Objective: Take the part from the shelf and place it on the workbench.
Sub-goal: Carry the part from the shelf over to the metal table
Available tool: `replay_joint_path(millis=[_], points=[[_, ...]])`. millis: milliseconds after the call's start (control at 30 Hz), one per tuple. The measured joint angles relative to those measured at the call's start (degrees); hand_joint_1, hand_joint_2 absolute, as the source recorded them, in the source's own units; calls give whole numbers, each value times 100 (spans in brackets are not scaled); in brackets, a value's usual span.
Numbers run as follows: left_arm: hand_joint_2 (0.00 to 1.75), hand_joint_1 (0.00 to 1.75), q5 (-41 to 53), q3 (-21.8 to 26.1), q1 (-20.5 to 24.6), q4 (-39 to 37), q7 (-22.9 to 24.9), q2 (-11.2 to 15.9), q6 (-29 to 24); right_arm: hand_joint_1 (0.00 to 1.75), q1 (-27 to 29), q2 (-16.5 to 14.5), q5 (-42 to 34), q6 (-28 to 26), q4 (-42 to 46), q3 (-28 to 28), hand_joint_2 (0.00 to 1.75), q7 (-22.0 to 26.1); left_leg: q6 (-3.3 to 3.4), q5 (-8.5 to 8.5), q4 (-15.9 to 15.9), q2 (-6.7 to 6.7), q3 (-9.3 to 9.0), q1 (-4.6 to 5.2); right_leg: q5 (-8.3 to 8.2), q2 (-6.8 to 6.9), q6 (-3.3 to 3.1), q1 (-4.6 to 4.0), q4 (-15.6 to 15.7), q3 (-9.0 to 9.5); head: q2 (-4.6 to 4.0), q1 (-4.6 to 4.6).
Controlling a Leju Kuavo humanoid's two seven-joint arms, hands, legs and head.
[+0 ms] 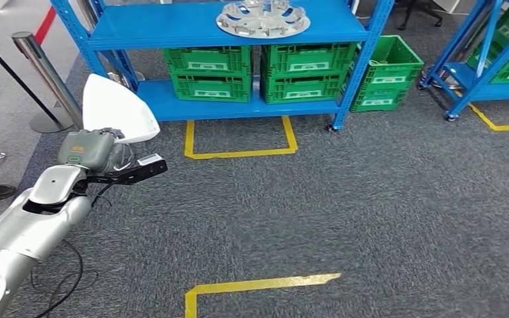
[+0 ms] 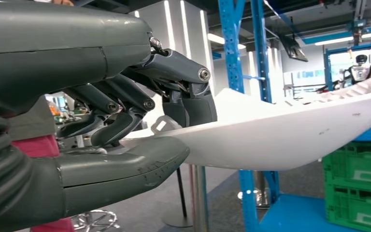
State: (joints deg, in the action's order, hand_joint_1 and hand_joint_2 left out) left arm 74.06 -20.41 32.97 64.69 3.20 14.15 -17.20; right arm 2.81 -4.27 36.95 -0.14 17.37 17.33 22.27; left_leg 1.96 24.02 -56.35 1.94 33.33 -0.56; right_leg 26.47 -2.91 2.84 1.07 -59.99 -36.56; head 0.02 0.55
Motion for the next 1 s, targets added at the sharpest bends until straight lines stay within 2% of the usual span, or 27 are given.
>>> replay_joint_path(millis=[67, 100, 133, 167, 200, 267, 300, 333, 400, 467, 533, 600, 633, 667, 700, 733, 800, 833, 867, 933, 967, 1000], points=[[175, 175, 1, 1, -5, 1, 5, 1, 8, 0, -34, 16, 12, -16, -16, -27, 0, 1, 13, -28, 28, -8, 10, -9, 404, 200, 14, 8, -738, -325, 0, -25], [175, 175, 3, 2, -17, 0, 8, 3, 13, 0, -50, 21, 16, -20, -27, -41, 0, 1, 4, -33, 25, -7, 22, -11, 545, 234, 32, 22, -1092, -474, 0, -25], [175, 175, 4, 2, -33, -1, 11, 6, 17, 0, -58, 25, 19, -22, -38, -56, 0, 2, -8, -38, 22, 1, 31, -14, 592, 249, 50, 37, -1288, -544, 0, -23], [175, 175, 7, 1, -45, -1, 13, 6, 21, 0, -62, 29, 21, -23, -49, -71, 0, 2, -26, -41, 17, 19, 37, -21, 534, 254, 66, 53, -1262, -504, 0, -25], [175, 175, 10, 1, -55, -1, 14, 6, 24, 0, -65, 34, 22, -25, -57, -84, 0, 2, -54, -40, 5, 46, 41, -35, 380, 245, 81, 71, -985, -336, 0, -26], [175, 175, 14, 2, -57, 1, 16, 5, 23, 0, -82, 45, 22, -28, -68, -101, 0, 2, -143, -22, -40, 111, 59, -59, 115, 102, 106, 99, -163, 152, 0, -31], [175, 175, 16, 3, -53, 2, 18, 9, 23, 0, -92, 47, 22, -31, -77, -108, 0, 6, -193, -18, -67, 143, 76, -63, 50, 42, 90, 101, 119, 323, 1, -26], [175, 175, 17, 6, -47, 3, 21, 12, 23, 0, -99, 47, 22, -33, -86, -115, 0, 9, -238, -22, -82, 168, 94, -63, 50, -2, 60, 92, 239, 401, 1, -16], [175, 175, 26, 16, -41, 5, 30, 26, 24, 0, -98, 47, 24, -38, -101, -132, 0, 17, -312, -49, -75, 229, 120, -71, 44, 61, -45, 66, 215, 396, 1, 8], [175, 175, 39, 29, -42, 5, 34, 45, 24, 0, -97, 50, 22, -60, -104, -139, 0, 19, -363, 18, -151, 167, 164, -86, 26, 156, -148, 62, 217, 389, 1, 25], [175, 175, 48, 39, -36, 5, 35, 55, 22, 0, -96, 44, 3, -134, -105, -139, 0, 18, -389, 336, -636, -23, 368, -86, 6, 265, -228, 54, 235, 378, 1, 49], [175, 175, 50, 42, -44, 5, 38, 57, 21, 0, -78, 22, -19, -232, -109, -139, 0, 10, -403, 739, -1448, -130, 703, -83, 4, 384, -256, 26, 234, 360, 1, 61], [175, 175, 50, 42, -57, 5, 39, 60, 21, 0, -69, 8, -23, -264, -112, -139, 0, 6, -400, 838, -1731, -142, 811, -83, 5, 447, -261, 13, 233, 355, 0, 60], [175, 175, 50, 42, -68, 5, 41, 62, 21, 0, -64, -5, -26, -287, -116, -139, 0, 2, -388, 830, -1813, -150, 823, -79, 6, 514, -263, 1, 232, 352, 0, 61], [175, 175, 50, 42, -74, 5, 42, 66, 21, 0, -66, -20, -27, -301, -120, -140, 0, -1, -366, 706, -1638, -173, 713, -71, 7, 580, -264, -10, 231, 355, 0, 60], [175, 175, 50, 45, -73, 5, 42, 69, 20, 0, -70, -33, -27, -311, -122, -141, 0, -2, -335, 521, -1288, -231, 518, -56, 11, 645, -263, -18, 231, 363, 0, 60], [175, 175, 50, 54, -48, 7, 42, 69, 16, 0, -78, -56, -26, -325, -126, -142, 0, -2, -259, 241, -506, -491, 113, 11, 27, 772, -242, -51, 222, 376, 0, 58], [175, 175, 50, 57, -35, 7, 43, 66, 13, 0, -78, -62, -26, -327, -128, -143, 0, -2, -227, 192, -281, -583, 13, 43, 35, 837, -223, -68, 216, 377, 0, 55], [175, 175, 50, 60, -28, 8, 43, 67, 11, 0, -77, -67, -27, -326, -132, -143, 0, -2, -202, 193, -181, -618, -15, 72, 42, 906, -201, -83, 214, 377, 1, 57], [175, 175, 50, 64, -35, 9, 43, 80, 8, 0, -81, -70, -28, -326, -137, -145, 0, -2, -143, 169, -151, -483, 10, 72, 59, 1025, -144, -84, 220, 372, 1, 58], [175, 175, 50, 68, -38, 12, 43, 89, 8, 0, -88, -70, -28, -326, -137, -145, 0, -2, -109, 149, -137, -414, 13, 60, 103, 969, -111, -75, 187, 356, 1, 53], [175, 175, 50, 71, -35, 15, 43, 92, 7, 0, -93, -70, -28, -327, -138, -146, 0, -1, -74, 127, -120, -349, 14, 44, 202, 834, -82, -63, 59, 300, 1, 37]])
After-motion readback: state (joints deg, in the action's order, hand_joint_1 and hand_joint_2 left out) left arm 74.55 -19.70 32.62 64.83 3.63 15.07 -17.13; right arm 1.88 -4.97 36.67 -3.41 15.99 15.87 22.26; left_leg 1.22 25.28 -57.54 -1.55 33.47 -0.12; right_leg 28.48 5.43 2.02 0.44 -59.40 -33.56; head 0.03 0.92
